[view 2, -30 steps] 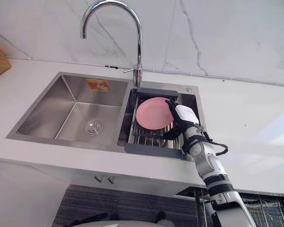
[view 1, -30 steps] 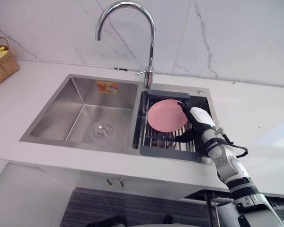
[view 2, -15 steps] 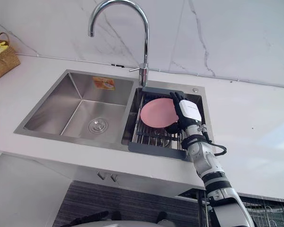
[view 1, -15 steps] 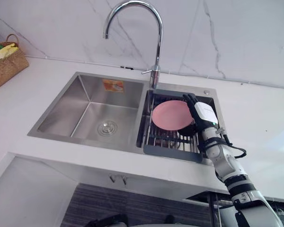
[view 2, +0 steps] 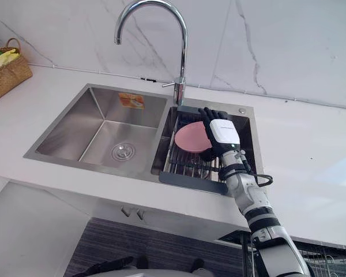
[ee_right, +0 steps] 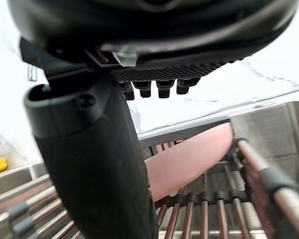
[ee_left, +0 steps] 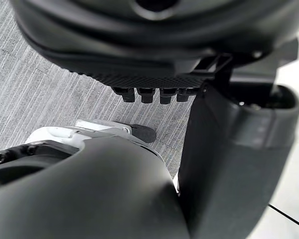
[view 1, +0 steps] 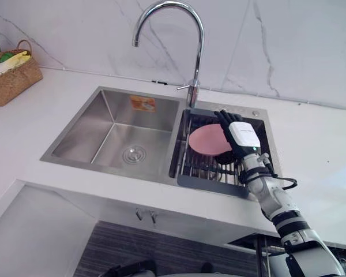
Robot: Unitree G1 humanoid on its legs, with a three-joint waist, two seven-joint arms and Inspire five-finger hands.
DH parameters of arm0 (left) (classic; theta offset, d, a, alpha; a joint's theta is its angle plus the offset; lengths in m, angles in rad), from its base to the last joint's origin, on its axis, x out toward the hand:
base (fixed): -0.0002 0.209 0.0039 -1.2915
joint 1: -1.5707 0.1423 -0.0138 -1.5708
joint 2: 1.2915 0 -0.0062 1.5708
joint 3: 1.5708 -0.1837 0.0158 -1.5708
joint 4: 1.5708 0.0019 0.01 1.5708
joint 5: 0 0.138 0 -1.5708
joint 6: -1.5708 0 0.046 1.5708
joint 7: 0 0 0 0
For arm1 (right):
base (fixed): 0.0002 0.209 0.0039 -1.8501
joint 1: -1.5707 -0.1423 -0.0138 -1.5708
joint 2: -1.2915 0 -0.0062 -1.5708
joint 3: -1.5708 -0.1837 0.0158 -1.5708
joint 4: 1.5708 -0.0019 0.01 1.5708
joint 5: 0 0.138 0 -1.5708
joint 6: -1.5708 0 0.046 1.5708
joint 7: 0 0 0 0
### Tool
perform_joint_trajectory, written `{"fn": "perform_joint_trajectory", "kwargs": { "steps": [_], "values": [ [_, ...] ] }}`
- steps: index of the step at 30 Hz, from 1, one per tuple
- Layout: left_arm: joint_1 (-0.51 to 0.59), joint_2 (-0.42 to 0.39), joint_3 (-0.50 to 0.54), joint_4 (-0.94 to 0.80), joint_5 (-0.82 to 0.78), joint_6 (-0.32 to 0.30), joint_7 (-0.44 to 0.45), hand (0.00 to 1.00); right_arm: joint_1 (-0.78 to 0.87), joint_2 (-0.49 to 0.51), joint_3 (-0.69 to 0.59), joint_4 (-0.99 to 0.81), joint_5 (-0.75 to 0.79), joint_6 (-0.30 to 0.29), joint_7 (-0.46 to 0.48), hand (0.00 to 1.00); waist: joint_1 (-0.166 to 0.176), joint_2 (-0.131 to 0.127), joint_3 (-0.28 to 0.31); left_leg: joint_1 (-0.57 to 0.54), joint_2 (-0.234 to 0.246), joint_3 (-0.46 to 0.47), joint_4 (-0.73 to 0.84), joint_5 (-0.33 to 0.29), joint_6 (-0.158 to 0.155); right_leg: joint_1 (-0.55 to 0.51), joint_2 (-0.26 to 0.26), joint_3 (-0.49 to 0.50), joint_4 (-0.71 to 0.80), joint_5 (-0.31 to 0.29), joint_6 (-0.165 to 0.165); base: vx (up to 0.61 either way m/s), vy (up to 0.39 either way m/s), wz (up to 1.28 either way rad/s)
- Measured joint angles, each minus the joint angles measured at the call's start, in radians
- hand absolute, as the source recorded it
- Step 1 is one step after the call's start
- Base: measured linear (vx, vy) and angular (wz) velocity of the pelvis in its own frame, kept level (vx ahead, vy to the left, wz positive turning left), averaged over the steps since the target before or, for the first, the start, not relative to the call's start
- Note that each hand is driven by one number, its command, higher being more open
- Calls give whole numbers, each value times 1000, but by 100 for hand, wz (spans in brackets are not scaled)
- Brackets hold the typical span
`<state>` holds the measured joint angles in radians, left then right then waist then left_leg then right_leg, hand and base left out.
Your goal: Walk over to the sink, pick up the cup, carry it to the dishwasher, place the cup inside the dishwasher, then close the dishwasher door
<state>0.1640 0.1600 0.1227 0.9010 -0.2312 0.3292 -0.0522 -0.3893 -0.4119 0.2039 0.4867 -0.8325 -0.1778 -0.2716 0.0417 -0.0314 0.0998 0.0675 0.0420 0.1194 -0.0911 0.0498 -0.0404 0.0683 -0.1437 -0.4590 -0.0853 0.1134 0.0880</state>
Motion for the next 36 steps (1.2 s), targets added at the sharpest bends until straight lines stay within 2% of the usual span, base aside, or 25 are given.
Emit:
{"fn": "perform_joint_trajectory", "kwargs": {
  "steps": [7, 10, 17, 26, 28, 31, 36],
  "values": [
    [-1, 0, -1, -1, 0, -5, -16, 100, -11, -2, 24, 63, -39, 59, 0, 0, 13, 1, 1, -7, -7, -4, 4, 6, 0, 0, -8, -12, 0, 1, 2, 7, 13, 6],
    [-1, 0, -1, -1, 0, -6, -18, 100, -48, -18, 32, 64, -93, 57, -39, 0, 14, 2, 1, -9, -11, -8, 4, 8, 0, 2, -12, -17, 0, 3, 4, -4, 20, 5],
    [-3, 0, -1, -3, 0, -7, -21, 100, -94, -25, 39, 101, -104, 57, -50, 0, 25, 2, 3, -11, -14, -20, 0, 9, 2, 7, -15, -31, 0, 3, 5, 2, 12, 6],
    [-3, 0, 4, -3, 5, -11, -24, 100, -92, -28, 39, 101, -101, -35, -208, 0, 24, 1, 4, -11, -14, -17, 4, 9, 2, 6, -15, -27, 0, 3, 5, 0, 1, -1],
    [-3, 0, 7, -3, 17, -18, -26, 100, -76, -31, 34, 49, -77, -54, -234, 0, 22, 1, 4, -10, -14, -8, 4, 9, 1, 2, -15, -16, 0, 3, 5, 3, 7, -11],
    [-1, -3, 16, -2, 17, -21, -27, 100, -9, -32, -32, -115, 54, -95, -249, 0, 18, 1, 4, -9, -13, 10, 4, 9, 2, -2, -15, -2, 0, 4, 5, 11, 7, -10],
    [13, -18, 49, 0, 24, -22, -22, 100, 58, -31, -216, -352, 192, -120, -305, 0, -9, 1, 4, 6, -12, 40, 4, 4, 3, -3, -13, 28, 1, 7, 5, 6, 10, -17]
  ]
}}
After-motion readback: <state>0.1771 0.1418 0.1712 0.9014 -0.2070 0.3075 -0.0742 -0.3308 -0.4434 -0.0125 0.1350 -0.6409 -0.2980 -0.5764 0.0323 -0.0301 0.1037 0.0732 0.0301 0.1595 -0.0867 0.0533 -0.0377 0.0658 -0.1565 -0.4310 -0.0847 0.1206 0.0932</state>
